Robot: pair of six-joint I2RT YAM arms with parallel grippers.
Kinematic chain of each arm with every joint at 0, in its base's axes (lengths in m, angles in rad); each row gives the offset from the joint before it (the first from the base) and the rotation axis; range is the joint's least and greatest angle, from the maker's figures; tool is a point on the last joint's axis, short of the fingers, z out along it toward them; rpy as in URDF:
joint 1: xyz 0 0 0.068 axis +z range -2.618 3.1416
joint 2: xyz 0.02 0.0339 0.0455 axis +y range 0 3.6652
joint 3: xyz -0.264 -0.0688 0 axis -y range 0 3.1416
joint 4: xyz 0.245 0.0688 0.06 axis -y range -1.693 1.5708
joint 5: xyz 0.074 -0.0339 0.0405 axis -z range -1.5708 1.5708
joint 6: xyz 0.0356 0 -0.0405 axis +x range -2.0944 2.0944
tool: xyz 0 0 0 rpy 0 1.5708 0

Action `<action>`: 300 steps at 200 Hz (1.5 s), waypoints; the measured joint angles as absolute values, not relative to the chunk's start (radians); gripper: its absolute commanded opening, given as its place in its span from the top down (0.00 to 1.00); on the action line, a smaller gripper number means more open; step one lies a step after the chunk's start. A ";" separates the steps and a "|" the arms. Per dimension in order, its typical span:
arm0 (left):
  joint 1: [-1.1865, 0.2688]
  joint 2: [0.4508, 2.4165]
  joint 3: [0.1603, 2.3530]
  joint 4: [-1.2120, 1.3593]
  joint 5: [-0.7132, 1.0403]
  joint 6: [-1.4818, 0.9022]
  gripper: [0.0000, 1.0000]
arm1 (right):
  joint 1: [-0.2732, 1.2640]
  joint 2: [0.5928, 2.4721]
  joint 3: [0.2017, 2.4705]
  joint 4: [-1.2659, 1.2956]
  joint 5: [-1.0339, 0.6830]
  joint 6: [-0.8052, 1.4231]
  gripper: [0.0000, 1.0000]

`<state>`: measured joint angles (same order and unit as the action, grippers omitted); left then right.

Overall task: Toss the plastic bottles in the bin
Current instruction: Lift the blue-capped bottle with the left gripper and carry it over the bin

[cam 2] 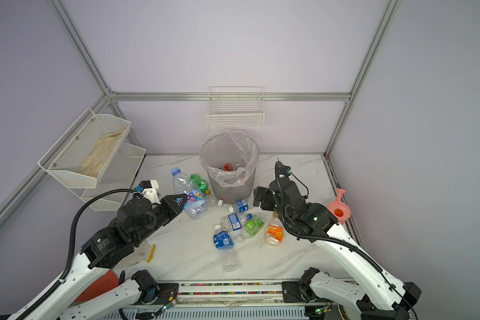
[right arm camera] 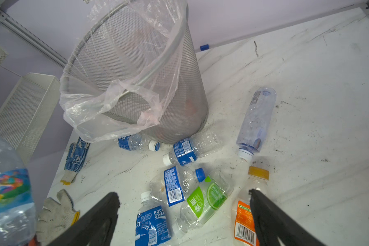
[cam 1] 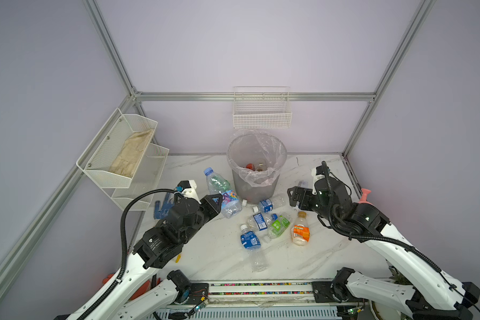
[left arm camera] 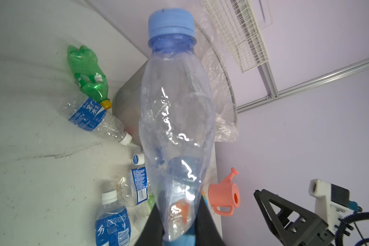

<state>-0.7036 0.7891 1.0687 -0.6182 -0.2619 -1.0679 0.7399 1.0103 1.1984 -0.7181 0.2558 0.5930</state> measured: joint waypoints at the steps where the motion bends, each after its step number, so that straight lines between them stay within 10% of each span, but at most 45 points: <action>1: -0.704 0.791 1.074 -0.620 -0.263 -1.065 0.82 | 0.740 1.009 1.196 -0.718 0.255 0.594 0.03; 201: -0.754 1.452 1.965 -0.680 -0.436 -0.391 0.77 | 0.740 0.915 1.087 -0.722 0.241 0.675 0.03; 212: -0.754 1.526 2.023 -0.685 -0.443 -0.369 0.65 | 0.740 0.917 1.092 -0.723 0.239 0.676 0.03; 226: -0.749 1.643 2.131 -0.732 -0.445 -0.354 0.01 | 0.740 0.923 1.108 -0.727 0.238 0.676 0.03; 300: -0.818 1.779 2.338 -0.952 -0.484 -0.347 0.00 | 0.740 0.894 1.149 -0.744 0.239 0.676 0.03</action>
